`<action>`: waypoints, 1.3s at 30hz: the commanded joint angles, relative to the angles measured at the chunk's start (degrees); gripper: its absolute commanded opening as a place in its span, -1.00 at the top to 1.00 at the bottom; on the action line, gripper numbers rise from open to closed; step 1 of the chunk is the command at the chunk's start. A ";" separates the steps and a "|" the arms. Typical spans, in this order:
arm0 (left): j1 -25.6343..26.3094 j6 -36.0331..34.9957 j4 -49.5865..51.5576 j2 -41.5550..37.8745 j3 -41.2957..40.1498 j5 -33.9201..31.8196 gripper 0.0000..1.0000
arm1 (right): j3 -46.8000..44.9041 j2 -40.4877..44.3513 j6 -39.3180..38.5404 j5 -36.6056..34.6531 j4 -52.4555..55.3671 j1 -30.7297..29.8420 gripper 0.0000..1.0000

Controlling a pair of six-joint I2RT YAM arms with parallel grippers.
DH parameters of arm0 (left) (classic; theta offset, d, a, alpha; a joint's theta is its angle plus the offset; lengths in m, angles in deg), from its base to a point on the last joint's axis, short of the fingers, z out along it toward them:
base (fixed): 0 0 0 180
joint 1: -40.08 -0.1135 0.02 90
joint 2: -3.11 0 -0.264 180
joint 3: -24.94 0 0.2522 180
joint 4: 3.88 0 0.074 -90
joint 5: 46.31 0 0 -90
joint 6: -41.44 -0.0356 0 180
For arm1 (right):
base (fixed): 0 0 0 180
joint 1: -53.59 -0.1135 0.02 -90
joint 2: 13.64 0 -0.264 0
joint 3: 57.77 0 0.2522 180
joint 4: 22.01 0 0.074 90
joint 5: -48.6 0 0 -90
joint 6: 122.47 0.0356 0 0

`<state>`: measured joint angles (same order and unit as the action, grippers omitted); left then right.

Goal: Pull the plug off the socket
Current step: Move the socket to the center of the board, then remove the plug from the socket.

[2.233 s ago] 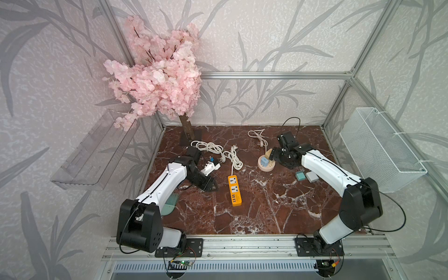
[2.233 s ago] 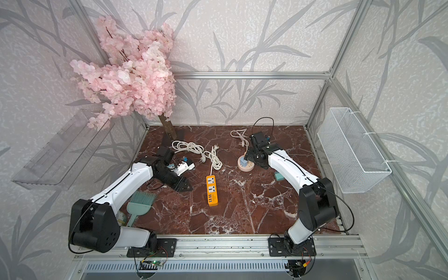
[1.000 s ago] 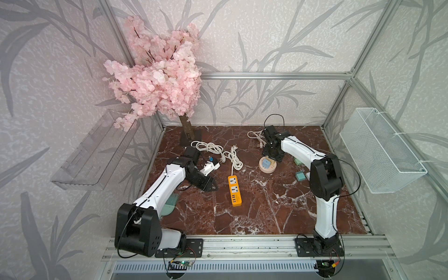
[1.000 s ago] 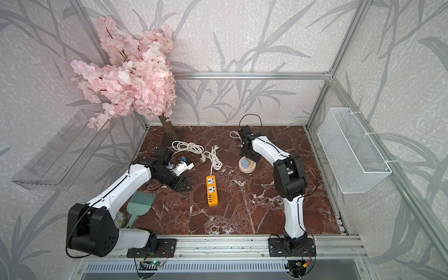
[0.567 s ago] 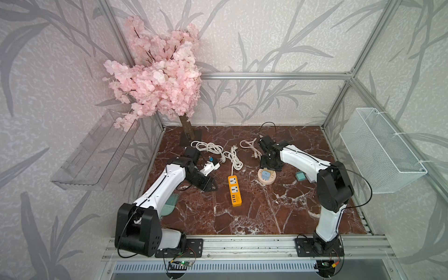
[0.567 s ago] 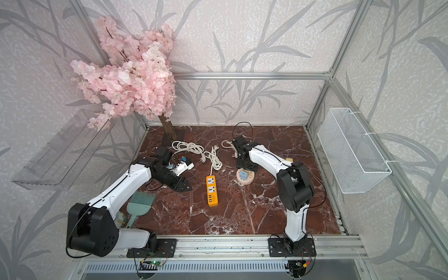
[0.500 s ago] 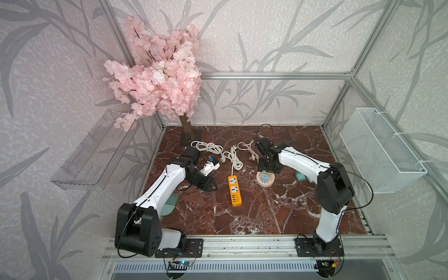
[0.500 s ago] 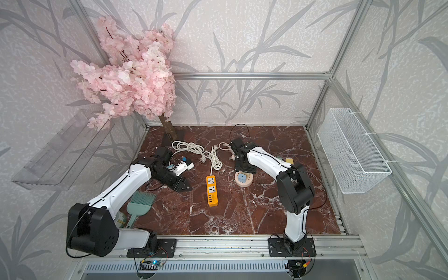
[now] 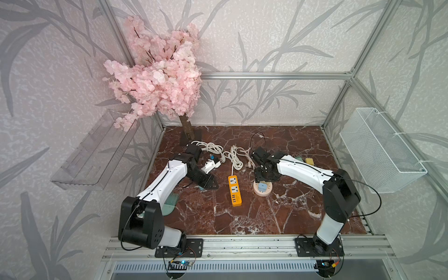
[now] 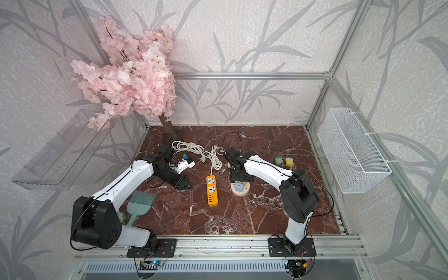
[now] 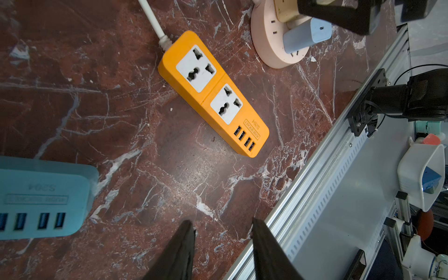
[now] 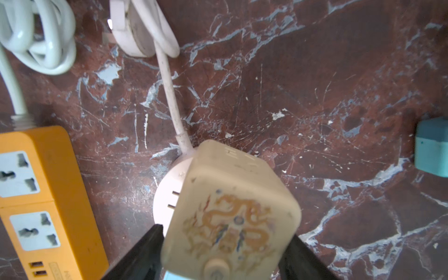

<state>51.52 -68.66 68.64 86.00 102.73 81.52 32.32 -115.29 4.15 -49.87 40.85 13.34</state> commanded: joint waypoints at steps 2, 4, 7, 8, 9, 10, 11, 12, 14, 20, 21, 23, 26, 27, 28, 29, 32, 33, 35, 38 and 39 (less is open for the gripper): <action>1.31 -2.22 4.23 3.99 9.08 2.15 0.14 | 1.29 5.89 -3.30 0.16 3.02 -0.44 -0.68; 2.45 -1.82 4.77 6.04 12.76 2.47 0.14 | 0.60 8.72 -3.40 0.36 2.73 -0.37 -0.73; 4.60 -0.85 5.11 9.75 18.24 2.87 0.13 | -0.92 13.25 -3.04 0.74 2.56 -0.14 -0.74; 5.39 -0.45 5.40 11.32 19.93 3.10 0.13 | -1.73 14.99 -2.84 0.72 2.51 -0.06 -0.74; 6.12 -0.10 5.57 12.53 21.50 3.25 0.13 | -2.64 16.51 -2.68 0.92 2.36 0.07 -0.74; 6.99 0.46 5.73 14.07 23.19 3.56 0.14 | -3.86 18.36 -2.57 1.04 1.93 0.16 -0.73; 7.84 0.82 5.78 15.76 24.74 4.14 0.17 | -5.48 20.40 -2.31 0.97 1.09 0.17 -0.72; 8.50 1.42 5.68 17.03 25.94 4.60 0.23 | -7.02 22.31 -2.30 1.06 -0.03 0.13 -0.72; 10.22 2.32 5.87 20.80 28.65 6.27 0.48 | -10.73 26.49 -2.39 2.01 -2.82 0.23 -0.69; 15.20 3.62 7.25 31.88 34.95 11.34 1.00 | -19.18 33.88 -1.17 4.85 -10.27 0.47 -0.63; 16.10 3.75 7.46 33.62 36.10 11.41 1.00 | -19.98 34.13 -0.97 5.40 -11.10 0.50 -0.63; 17.77 4.42 7.46 36.78 38.18 11.24 1.00 | -20.77 34.08 -0.47 6.10 -11.71 0.52 -0.63; 19.73 5.87 7.19 41.32 41.37 10.95 1.00 | -21.35 33.30 3.16 6.81 -11.32 0.36 -0.58; 20.21 6.52 7.02 43.01 42.27 11.69 1.00 | -21.61 32.93 4.43 7.28 -11.24 0.32 -0.56; 20.42 7.33 6.56 44.26 42.87 12.49 1.00 | -21.83 32.55 5.29 7.56 -11.32 0.32 -0.55; 20.77 8.07 6.26 45.66 43.59 13.53 1.00 | -21.78 32.19 6.14 7.34 -10.80 0.26 -0.54; 21.62 9.24 6.37 49.37 45.75 15.21 1.00 | -22.50 32.17 7.73 5.86 -10.85 -0.01 -0.53; 21.84 9.48 6.34 50.47 46.23 15.32 1.00 | -22.92 32.38 8.20 5.83 -11.35 -0.01 -0.53; 21.82 9.96 6.20 52.23 47.04 15.85 1.00 | -23.49 32.65 8.60 6.24 -12.22 -0.01 -0.52; 21.77 10.12 7.31 54.36 49.02 16.40 1.00 | -23.51 32.49 8.34 6.77 -12.71 -0.40 -0.51; 21.68 10.61 7.08 54.63 49.30 16.36 1.00 | -23.43 32.24 8.14 6.72 -12.71 -0.54 -0.51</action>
<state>73.37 -59.13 74.15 139.81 149.68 96.01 9.13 -82.98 11.32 -43.22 29.26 13.37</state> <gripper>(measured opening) 0.046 0.758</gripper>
